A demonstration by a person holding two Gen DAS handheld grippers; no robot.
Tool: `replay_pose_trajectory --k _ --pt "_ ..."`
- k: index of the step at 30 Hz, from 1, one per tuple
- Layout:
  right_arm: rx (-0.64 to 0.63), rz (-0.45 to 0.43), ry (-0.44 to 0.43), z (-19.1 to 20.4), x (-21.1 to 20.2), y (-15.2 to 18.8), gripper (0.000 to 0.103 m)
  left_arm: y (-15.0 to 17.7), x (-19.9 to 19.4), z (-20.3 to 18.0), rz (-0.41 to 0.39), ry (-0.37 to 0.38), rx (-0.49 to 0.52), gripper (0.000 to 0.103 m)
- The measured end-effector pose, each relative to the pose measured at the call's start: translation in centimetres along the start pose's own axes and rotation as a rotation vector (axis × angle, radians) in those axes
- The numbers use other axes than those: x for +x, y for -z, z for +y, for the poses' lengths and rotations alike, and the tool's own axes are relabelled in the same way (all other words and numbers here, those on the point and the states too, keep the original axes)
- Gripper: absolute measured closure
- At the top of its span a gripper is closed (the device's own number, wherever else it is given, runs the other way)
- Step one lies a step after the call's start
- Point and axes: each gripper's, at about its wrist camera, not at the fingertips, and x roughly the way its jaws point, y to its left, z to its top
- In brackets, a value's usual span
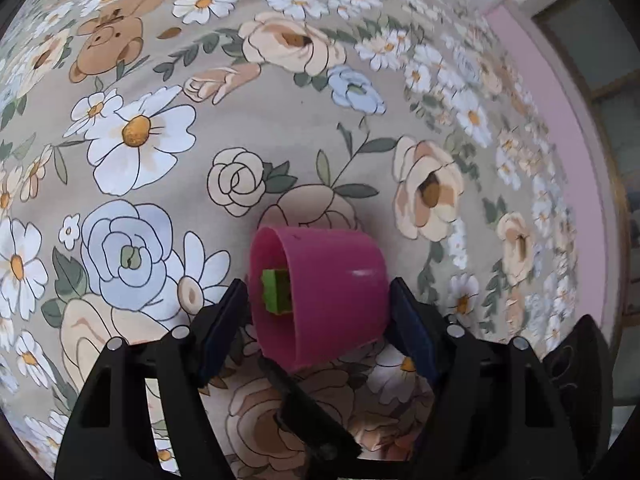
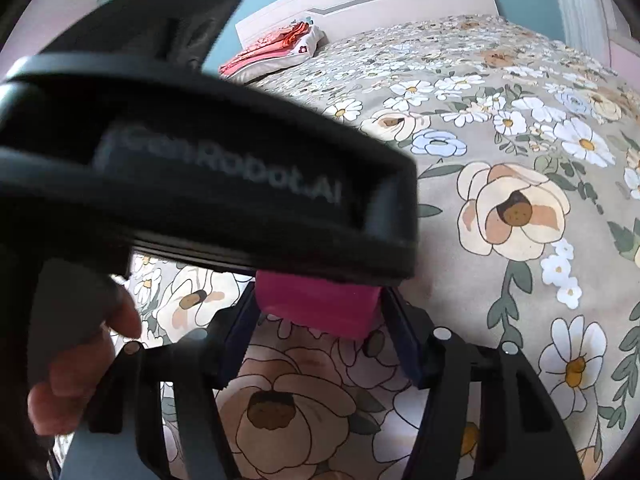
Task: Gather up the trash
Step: 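Close the left tool on the pink cup while the right tool pinches it too, then carry the pink cup with both tools over the white bin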
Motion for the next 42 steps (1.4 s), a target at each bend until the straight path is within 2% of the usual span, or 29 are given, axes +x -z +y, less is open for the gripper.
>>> replay_pose_trajectory --k 6,11,13,18,24,34,40,42 --pt "-0.030 0.019 -0.035 -0.5 -0.8 0.0 0.042 -0.1 0.3 0.0 0.013 0.022 0.014 0.030" --pt "-0.103 0.049 -0.043 0.0 -1.6 0.2 0.042 0.4 0.3 0.1 0.015 0.070 -0.003 0.030" --pt "-0.125 0.058 -0.045 0.0 -1.8 0.3 0.042 0.7 0.3 -0.1 0.011 0.069 0.002 0.030" --pt "-0.147 0.064 -0.045 -0.2 -2.7 0.5 0.042 1.6 0.2 -0.6 -0.027 0.074 0.000 0.030" --pt "-0.221 0.078 -0.009 0.5 -3.6 1.1 0.042 2.9 0.2 0.4 -0.065 0.148 -0.046 0.030" --pt "-0.310 0.097 0.013 3.1 -5.0 1.3 0.042 4.4 -0.9 0.5 -0.086 0.171 -0.066 0.030" --pt "-0.338 0.099 0.008 4.6 -7.1 2.3 0.042 5.4 -1.9 -0.1 -0.109 0.151 -0.070 0.030" --pt "-0.346 0.097 0.001 3.4 -8.4 2.7 0.042 5.7 -2.4 -0.2 -0.112 0.154 -0.080 0.030"
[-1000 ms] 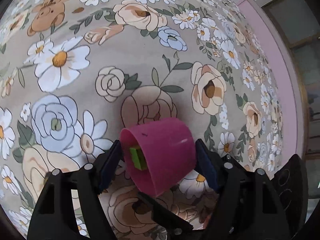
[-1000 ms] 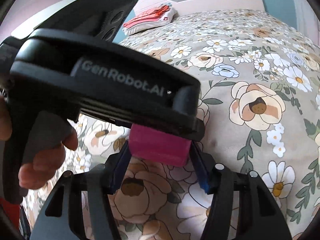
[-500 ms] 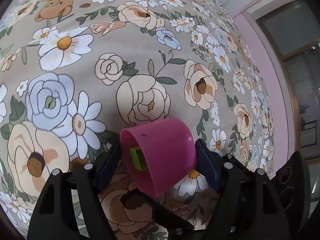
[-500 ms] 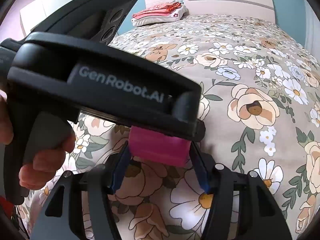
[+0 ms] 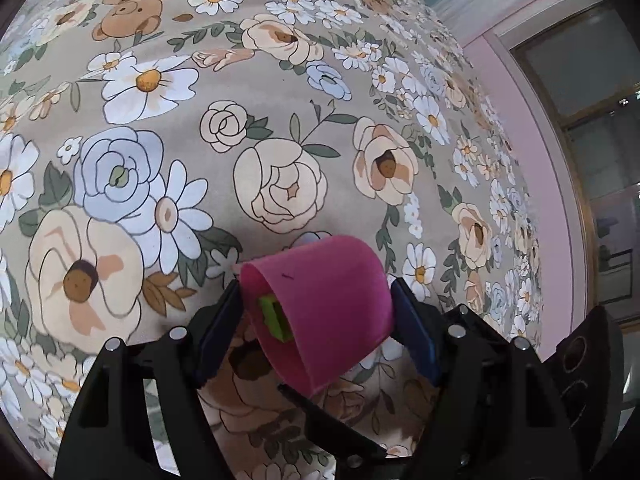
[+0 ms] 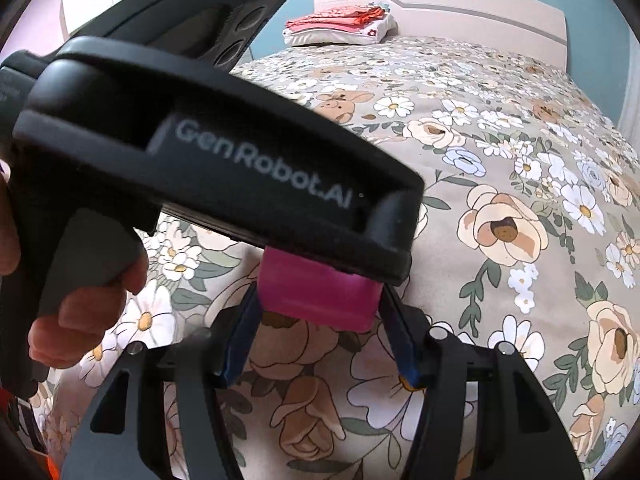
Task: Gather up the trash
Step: 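Carry the pink cup with both tools over the white bin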
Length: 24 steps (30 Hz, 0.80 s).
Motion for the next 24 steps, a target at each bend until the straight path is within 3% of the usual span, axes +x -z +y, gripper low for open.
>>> replay_pose_trajectory --k 12,24 --pt "-0.040 -0.032 -0.006 1.9 -7.4 0.7 0.042 2.9 -4.9 -3.3 -0.061 0.003 -0.012 0.030" --pt "-0.051 -0.040 -0.039 5.9 -18.6 3.8 0.042 9.8 -11.1 -9.2 -0.079 -0.041 -0.013 0.030"
